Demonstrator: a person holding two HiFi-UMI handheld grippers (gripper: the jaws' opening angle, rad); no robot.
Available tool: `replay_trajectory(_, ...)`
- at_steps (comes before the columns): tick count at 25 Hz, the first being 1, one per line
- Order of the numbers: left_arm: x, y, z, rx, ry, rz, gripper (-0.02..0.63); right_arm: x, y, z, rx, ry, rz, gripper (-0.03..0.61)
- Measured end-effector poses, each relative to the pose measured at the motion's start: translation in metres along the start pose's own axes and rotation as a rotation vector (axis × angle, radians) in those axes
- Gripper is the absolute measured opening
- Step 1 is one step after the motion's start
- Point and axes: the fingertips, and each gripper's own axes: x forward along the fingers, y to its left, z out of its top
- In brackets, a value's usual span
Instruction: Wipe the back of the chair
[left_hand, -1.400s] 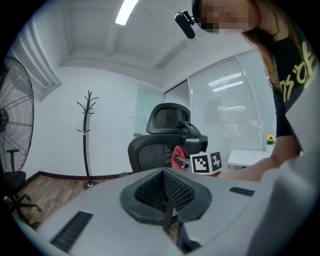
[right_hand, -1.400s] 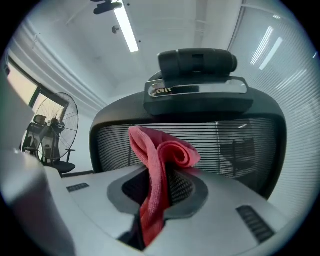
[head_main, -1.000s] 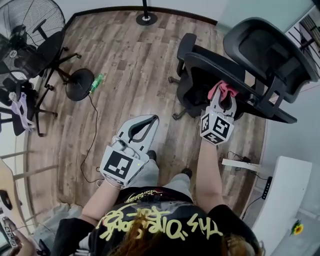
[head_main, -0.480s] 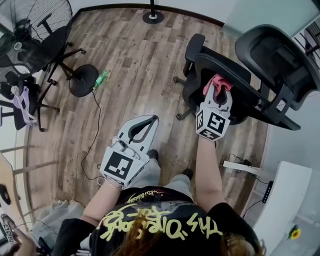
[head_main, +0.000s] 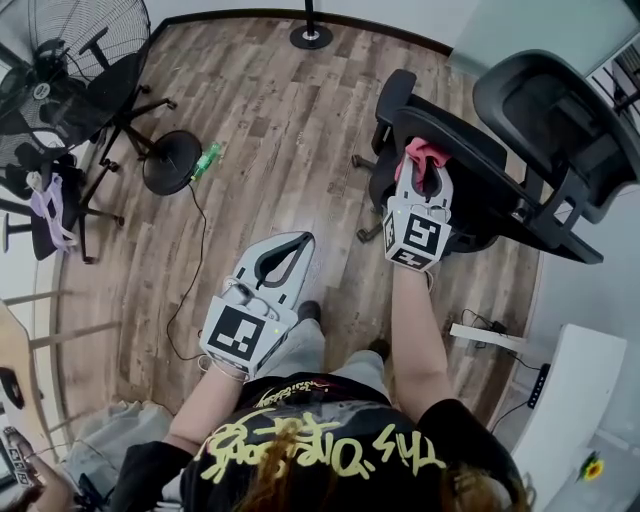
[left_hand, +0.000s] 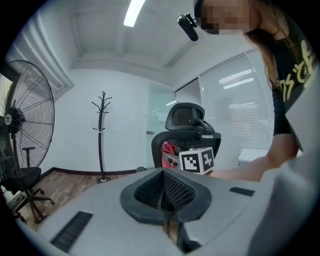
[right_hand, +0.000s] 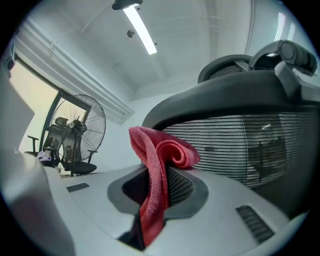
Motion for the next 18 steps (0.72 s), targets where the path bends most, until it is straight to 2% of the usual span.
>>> replay_trajectory(7,0.005,-0.008,0.006,0.01,0.0,-0.017,-0.006,-0.006,0.003,0.002,-0.001,0.012,0.046,0.063)
replay_trajectory(12,0.02,-0.032,0.011,0.022,0.002,-0.062,-0.006,-0.042,-0.002,0.005,0.028,0.011,0.082,0.063)
replay_trajectory(15,0.033,-0.052,0.014,0.03,0.008,-0.101,-0.006,-0.073,-0.019,0.004,0.037,0.015,0.078,0.063)
replay_trajectory(18,0.048,-0.078,0.018,0.032,-0.012,-0.142,-0.006,-0.108,-0.057,-0.005,0.039,0.031,0.024,0.063)
